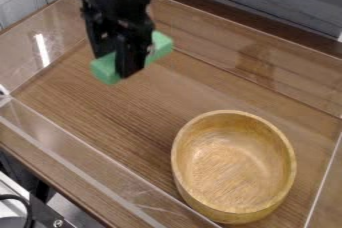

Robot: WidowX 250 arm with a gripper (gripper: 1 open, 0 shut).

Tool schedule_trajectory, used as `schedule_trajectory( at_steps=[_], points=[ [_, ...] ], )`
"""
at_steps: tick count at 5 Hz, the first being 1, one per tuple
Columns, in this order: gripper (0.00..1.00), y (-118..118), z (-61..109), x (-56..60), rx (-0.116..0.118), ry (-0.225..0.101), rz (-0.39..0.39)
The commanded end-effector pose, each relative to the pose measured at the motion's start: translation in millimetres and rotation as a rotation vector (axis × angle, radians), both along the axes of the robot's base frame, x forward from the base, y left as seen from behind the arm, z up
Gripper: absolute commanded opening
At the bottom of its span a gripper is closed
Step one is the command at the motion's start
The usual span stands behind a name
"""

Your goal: Put the green block in the brown bowl

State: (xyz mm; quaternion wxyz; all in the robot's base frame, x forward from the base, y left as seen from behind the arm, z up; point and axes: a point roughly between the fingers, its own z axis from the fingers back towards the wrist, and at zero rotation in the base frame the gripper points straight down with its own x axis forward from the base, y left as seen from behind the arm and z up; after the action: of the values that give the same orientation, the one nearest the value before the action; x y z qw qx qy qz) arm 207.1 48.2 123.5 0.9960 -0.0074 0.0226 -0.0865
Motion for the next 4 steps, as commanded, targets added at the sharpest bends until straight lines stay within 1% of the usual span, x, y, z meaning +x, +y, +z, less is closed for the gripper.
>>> schedule_trajectory(
  at_steps=[1, 2, 3, 4],
  points=[
    [0.0, -8, -1.7, 0.8, 0.022, -0.055, -0.01],
    [0.0, -17, -7.8, 4.4, 0.027, -0.063, -0.017],
    [0.0, -19, -15.5, 7.5, 0.033, -0.071, -0.016],
    [0.0, -15, -18.8, 11.1, 0.036, -0.082, -0.006]
  ],
)
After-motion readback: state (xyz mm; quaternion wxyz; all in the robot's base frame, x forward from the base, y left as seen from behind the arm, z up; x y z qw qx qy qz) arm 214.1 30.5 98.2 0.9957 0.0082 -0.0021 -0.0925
